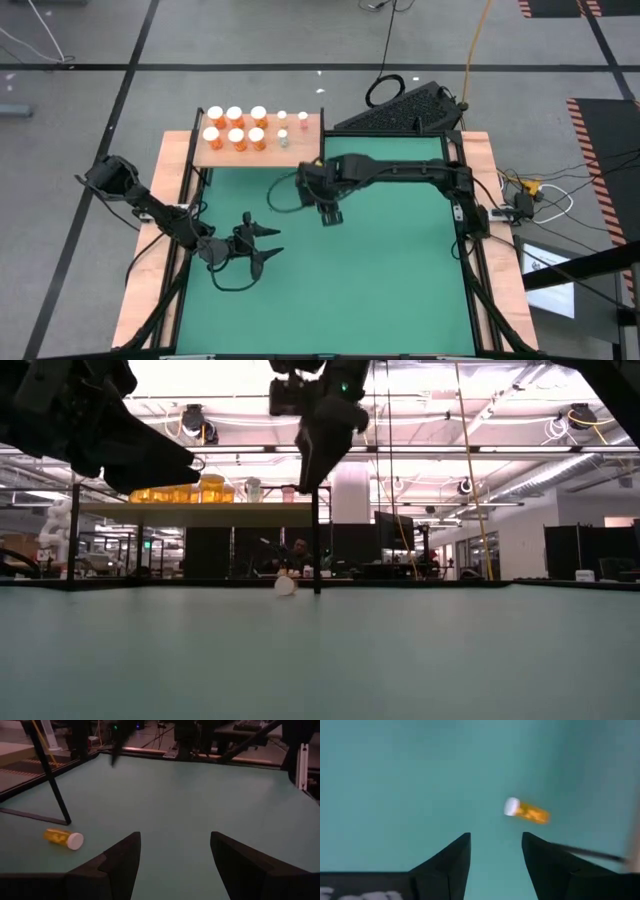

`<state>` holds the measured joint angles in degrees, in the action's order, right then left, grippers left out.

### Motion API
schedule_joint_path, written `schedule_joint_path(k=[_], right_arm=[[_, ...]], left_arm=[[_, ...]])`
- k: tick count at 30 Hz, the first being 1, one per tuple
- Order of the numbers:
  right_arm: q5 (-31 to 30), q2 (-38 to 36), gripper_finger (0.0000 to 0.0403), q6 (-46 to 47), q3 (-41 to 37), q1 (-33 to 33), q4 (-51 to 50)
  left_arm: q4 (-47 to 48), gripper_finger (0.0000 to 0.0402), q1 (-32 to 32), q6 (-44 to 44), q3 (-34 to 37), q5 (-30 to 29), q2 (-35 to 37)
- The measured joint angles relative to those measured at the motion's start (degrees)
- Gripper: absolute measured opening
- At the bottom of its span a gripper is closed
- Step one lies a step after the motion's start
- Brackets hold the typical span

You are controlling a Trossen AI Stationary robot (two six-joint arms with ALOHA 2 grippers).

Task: Pick and place medicine bottles onto shelf by color
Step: Put the small orange pill bottle on the shelf aligned with the other small orange pill bottle

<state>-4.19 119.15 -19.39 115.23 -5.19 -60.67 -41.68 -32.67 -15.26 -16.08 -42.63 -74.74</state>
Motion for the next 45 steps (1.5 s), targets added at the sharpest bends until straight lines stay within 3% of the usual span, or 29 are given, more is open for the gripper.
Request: schedule_joint_path(k=[5,14,27,30,37,45], right_arm=[[-0.02,-0.23,0.0173,-2.37,-8.58,2.17,8.08],[-0.31,-0.37,0.0173,-13.04,-22.67,2.43,35.39],[-0.23,1.58,0.024,-36.31,-24.12,-1.8,35.7],[-0.67,3.06,0.0244,-42.41,-24.14,-2.03,36.06],[-11.87,6.2,0.0239,-54.64,-24.05,-1.84,38.96],[-12.31,6.91,0.0238,-61.65,-24.01,-1.92,40.76]], left_arm=[[0.54,0.0243,0.29,1.26,0.0,0.0,0.01],[3.06,0.0243,1.91,-0.58,0.0,-0.04,0.02],[2.92,0.0243,1.95,-2.86,0.0,-1.47,0.02],[2.62,0.0243,1.95,-3.75,0.0,-1.51,0.02],[2.59,0.0243,1.95,-4.75,0.0,-1.51,0.02],[2.65,0.0243,2.01,-4.53,0.0,-1.51,0.02]])
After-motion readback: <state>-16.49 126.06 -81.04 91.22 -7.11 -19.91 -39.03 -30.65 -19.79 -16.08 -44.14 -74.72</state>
